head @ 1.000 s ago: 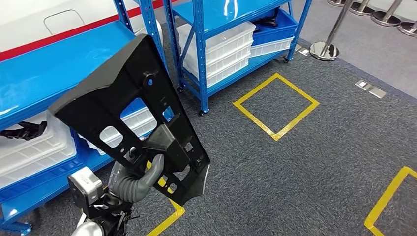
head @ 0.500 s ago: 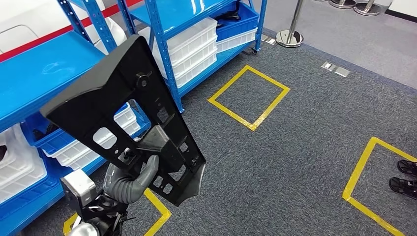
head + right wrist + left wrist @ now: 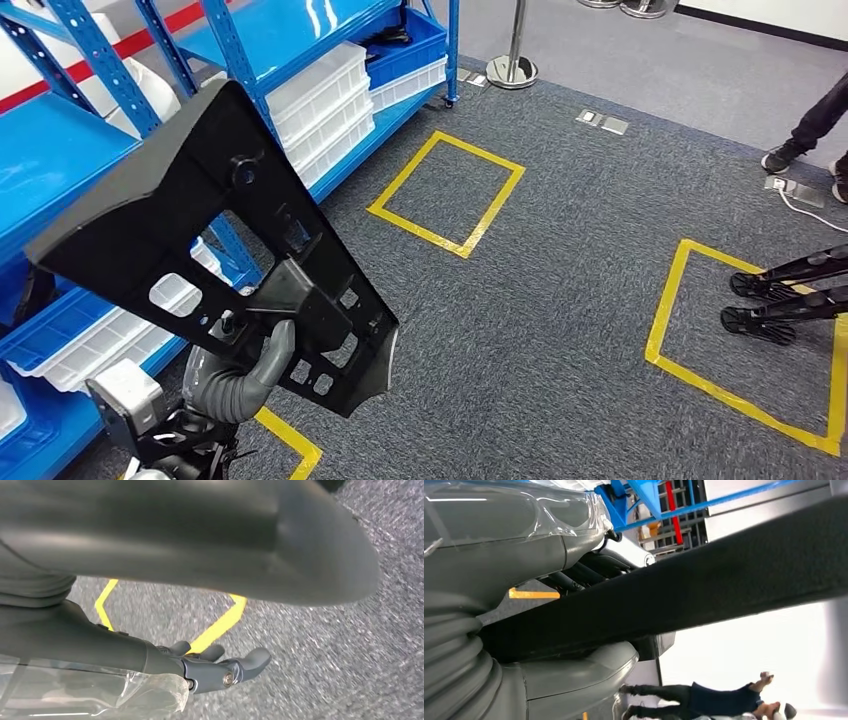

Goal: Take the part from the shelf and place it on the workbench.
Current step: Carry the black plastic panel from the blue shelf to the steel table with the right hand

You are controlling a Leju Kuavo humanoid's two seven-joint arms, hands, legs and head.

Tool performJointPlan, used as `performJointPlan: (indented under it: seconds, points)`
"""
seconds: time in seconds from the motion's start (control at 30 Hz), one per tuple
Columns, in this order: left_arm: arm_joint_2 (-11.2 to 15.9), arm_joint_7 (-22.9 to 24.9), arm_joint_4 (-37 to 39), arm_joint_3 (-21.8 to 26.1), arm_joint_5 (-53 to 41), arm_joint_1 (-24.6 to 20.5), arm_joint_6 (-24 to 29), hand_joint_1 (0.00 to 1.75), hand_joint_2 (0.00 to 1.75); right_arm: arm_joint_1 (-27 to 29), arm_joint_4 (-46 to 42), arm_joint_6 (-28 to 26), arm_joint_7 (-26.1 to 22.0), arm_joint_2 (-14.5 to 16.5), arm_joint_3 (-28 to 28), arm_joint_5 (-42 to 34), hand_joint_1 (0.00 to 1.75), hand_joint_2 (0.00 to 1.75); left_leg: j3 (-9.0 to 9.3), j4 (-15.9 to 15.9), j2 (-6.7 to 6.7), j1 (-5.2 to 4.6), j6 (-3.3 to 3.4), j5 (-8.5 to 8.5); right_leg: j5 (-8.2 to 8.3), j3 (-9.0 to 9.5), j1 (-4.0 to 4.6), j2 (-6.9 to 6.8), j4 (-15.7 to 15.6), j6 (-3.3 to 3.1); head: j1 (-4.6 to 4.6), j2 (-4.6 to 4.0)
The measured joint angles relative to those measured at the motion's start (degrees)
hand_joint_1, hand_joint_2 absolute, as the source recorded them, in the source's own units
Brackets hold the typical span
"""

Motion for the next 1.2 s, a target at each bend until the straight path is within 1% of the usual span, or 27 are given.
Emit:
performJointPlan:
  seconds: [0.03,0.07,0.13,0.17,0.2,0.23,0.27,0.33,0.37,0.4,0.43,0.5,0.53,0.57,0.6,0.67,0.7,0.73,0.77,0.8,0.87,0.93,1.0,1.03,1.1,1.13,1.2]
  points:
    - [0.13,0.19,-0.25,0.26,-0.26,0.25,0.0,1.75,1.75,0.08,0.0,-0.04,-0.2,0.03,0.01,0.07,0.0,0.0,0.03,-0.23,0.76,0.16,0.13,0.22,-0.8,-0.54,0.08,-0.94,1.02,0.26,0.04,0.0]
    - [0.27,0.37,-0.54,0.58,-0.44,0.54,0.01,1.75,1.75,0.09,0.0,-0.07,-0.42,0.08,0.02,0.16,0.0,0.0,0.02,-0.45,1.57,0.38,0.28,0.44,-2.32,-1.54,0.24,-2.5,3.24,0.47,0.1,0.0]
    - [0.63,0.63,-1.07,1.35,-0.49,1.28,0.06,1.75,1.75,0.03,0.0,-0.08,-0.93,0.22,0.03,0.44,0.0,0.0,-0.11,-0.55,3.18,0.49,0.47,0.6,-6.77,-4.72,0.35,-6.33,10.84,0.78,0.24,0.0]
    - [0.86,0.71,-1.23,1.74,-0.45,1.67,0.1,1.75,1.75,0.0,0.0,-0.08,-1.14,0.28,0.03,0.56,0.0,0.0,-0.18,-0.54,3.97,0.51,0.49,0.63,-8.4,-6.12,0.28,-7.24,14.53,0.95,0.26,0.0]
    - [1.12,0.76,-1.33,2.14,-0.4,2.01,0.15,1.75,1.75,0.01,0.0,-0.11,-1.35,0.34,0.04,0.68,0.0,0.0,-0.24,-0.53,4.72,0.58,0.46,0.64,-9.08,-6.73,0.17,-7.7,16.67,1.11,0.27,0.0]
    - [1.38,0.81,-1.45,2.56,-0.35,2.32,0.19,1.75,1.75,0.03,0.0,-0.16,-1.53,0.4,0.07,0.8,0.0,0.0,-0.27,-0.5,5.41,0.7,0.41,0.64,-8.72,-6.21,0.04,-7.95,16.63,1.27,0.27,0.0]
    - [1.61,0.85,-1.63,3.02,-0.32,2.61,0.22,1.75,1.75,0.06,0.0,-0.23,-1.68,0.45,0.1,0.91,0.0,0.0,-0.24,-0.47,6.05,0.84,0.3,0.61,-7.36,-4.45,-0.13,-8.26,14.13,1.43,0.27,0.0]
    - [2.08,0.96,-2.18,3.9,-0.29,3.08,0.24,1.75,1.75,-0.01,-0.01,-0.36,-1.79,0.65,0.25,1.07,0.0,0.0,-0.18,-0.17,7.12,0.93,-0.27,0.36,-4.27,0.67,-0.24,-10.24,5.6,1.8,0.3,0.0]
    - [2.36,1.11,-2.48,4.36,-0.29,3.23,0.25,1.75,1.75,-0.11,-0.01,-0.38,-1.63,0.82,0.36,1.09,0.0,0.0,-0.23,0.1,7.56,0.84,-0.63,0.19,-3.42,2.45,-0.21,-11.2,2.24,1.64,0.27,0.0]
    - [2.61,1.31,-2.79,4.77,-0.3,3.35,0.25,1.75,1.75,-0.19,-0.02,-0.36,-1.3,1.02,0.46,1.11,0.0,0.0,-0.28,0.3,7.99,0.68,-0.96,0.06,-3.16,3.29,-0.09,-11.85,0.39,1.36,0.21,0.0]
    - [2.85,1.55,-3.09,5.1,-0.33,3.46,0.22,1.75,1.75,-0.23,-0.02,-0.3,-0.85,1.24,0.57,1.14,0.0,0.0,-0.32,0.39,8.42,0.54,-1.2,0.01,-3.33,3.31,0.12,-11.82,-0.11,0.93,0.15,0.0]
    - [3.14,1.91,-3.57,5.6,-0.38,3.64,0.16,1.75,1.75,-0.06,-0.02,-0.1,0.01,1.38,0.76,1.15,0.0,0.0,-0.26,0.46,9.08,0.69,-1.47,-0.14,-3.12,3.05,0.19,-10.68,-0.16,0.0,0.05,0.0]
    - [3.24,2.01,-3.74,5.78,-0.39,3.72,0.13,1.75,1.75,0.04,-0.01,-0.04,0.25,1.44,0.84,1.15,0.0,0.0,-0.35,0.85,8.68,0.88,-1.63,-0.59,-3.0,2.97,0.22,-10.18,-0.2,-0.33,0.04,0.0]
    - [3.38,2.07,-3.98,6.05,-0.39,3.88,0.11,1.75,1.75,0.04,-0.01,0.02,0.37,1.48,0.91,1.15,0.0,0.0,-1.01,2.56,7.59,1.1,-1.81,-1.87,-2.84,2.87,0.18,-9.63,-0.24,-0.66,0.03,0.0]
    - [3.53,2.1,-4.2,6.32,-0.4,4.04,0.09,1.75,1.75,-0.02,-0.01,0.08,0.48,1.54,0.92,1.15,0.0,0.0,-2.23,5.53,6.16,1.25,-1.97,-3.73,-2.7,2.75,0.17,-9.04,-0.27,-0.91,0.02,0.0]
    - [3.84,2.2,-4.54,6.72,-0.45,4.48,0.07,1.75,1.75,-0.18,0.0,0.24,0.76,1.71,0.93,1.13,0.0,0.0,-5.93,13.97,3.93,1.32,-2.1,-7.81,-2.49,2.53,0.42,-7.81,-0.27,-1.27,-0.03,0.0]
    - [3.92,2.29,-4.57,6.81,-0.46,4.65,0.07,1.75,1.75,-0.19,0.0,0.3,0.88,1.81,0.94,1.12,0.0,0.0,-7.42,17.1,3.53,1.21,-1.97,-8.73,-2.42,2.47,0.63,-7.16,-0.27,-1.37,-0.06,0.0]
    - [3.98,2.39,-4.59,6.88,-0.47,4.78,0.07,1.75,1.75,-0.17,0.0,0.32,0.91,1.93,0.97,1.11,0.0,0.0,-8.07,18.26,3.31,1.06,-1.68,-8.54,-2.36,2.46,0.88,-6.56,-0.27,-1.45,-0.08,0.0]
    - [4.02,2.47,-4.68,6.95,-0.47,4.86,0.07,1.75,1.75,-0.14,0.0,0.34,0.85,2.04,1.0,1.11,0.0,0.0,-7.62,16.99,3.1,0.87,-1.24,-7.2,-2.31,2.47,1.06,-5.84,-0.27,-1.48,-0.1,0.0]
    - [4.05,2.52,-4.85,7.04,-0.48,4.9,0.07,1.75,1.75,-0.13,0.0,0.34,0.71,2.12,1.04,1.12,0.0,0.0,-6.15,13.53,2.63,0.61,-0.69,-5.02,-2.27,2.53,1.2,-5.15,-0.27,-1.5,-0.1,0.0]
    - [4.15,2.55,-5.31,7.21,-0.49,4.94,0.04,1.75,1.75,-0.24,0.0,0.34,0.32,2.31,1.19,1.17,0.0,0.0,-2.62,5.39,0.12,0.18,0.33,-1.33,-2.09,2.52,1.26,-3.91,-0.29,-1.42,-0.07,0.0]
    - [4.25,2.59,-5.68,7.4,-0.49,5.09,-0.01,1.75,1.75,-0.38,0.0,0.31,0.08,2.45,1.32,1.25,0.0,0.0,-1.15,1.59,-1.75,-0.1,0.66,-0.23,-1.69,2.07,1.03,-2.8,-0.31,-1.04,-0.06,0.01]
    - [4.33,2.62,-5.92,7.64,-0.5,5.24,-0.11,1.75,1.75,-0.3,0.0,0.22,0.0,2.49,1.39,1.31,0.0,0.0,-1.1,1.0,-1.02,-0.25,0.69,0.02,-1.22,1.59,0.76,-1.58,-0.43,-0.4,-0.07,0.02]
    - [4.35,2.62,-5.99,7.74,-0.51,5.25,-0.2,1.75,1.75,-0.2,0.0,0.16,-0.02,2.47,1.4,1.32,0.0,0.0,-1.02,0.7,-0.33,-0.23,0.84,0.25,-1.34,1.4,0.79,-1.8,-0.25,-0.13,-0.06,0.01]
    - [4.35,2.59,-6.14,7.9,-0.56,5.29,-0.31,1.75,1.75,-0.18,0.0,0.04,-0.04,2.4,1.42,1.34,0.0,0.0,-0.88,0.07,1.16,-0.08,1.26,0.77,-3.45,0.12,1.07,-4.09,2.58,0.29,0.03,0.01]
    - [4.35,2.58,-6.19,7.95,-0.63,5.36,-0.35,1.75,1.75,-0.24,0.0,0.0,-0.04,2.38,1.42,1.42,0.0,0.0,-0.92,-0.06,1.99,-0.09,1.43,0.92,-5.46,-1.2,1.12,-5.76,5.76,0.44,0.08,0.0]
    - [4.35,2.58,-6.25,8.0,-0.84,5.5,-0.37,1.75,1.75,-0.32,0.0,-0.03,0.03,2.36,1.44,1.6,0.0,0.0,-1.2,-0.07,3.64,-0.22,1.63,1.05,-9.18,-4.24,1.05,-7.26,13.24,0.75,0.13,0.0]
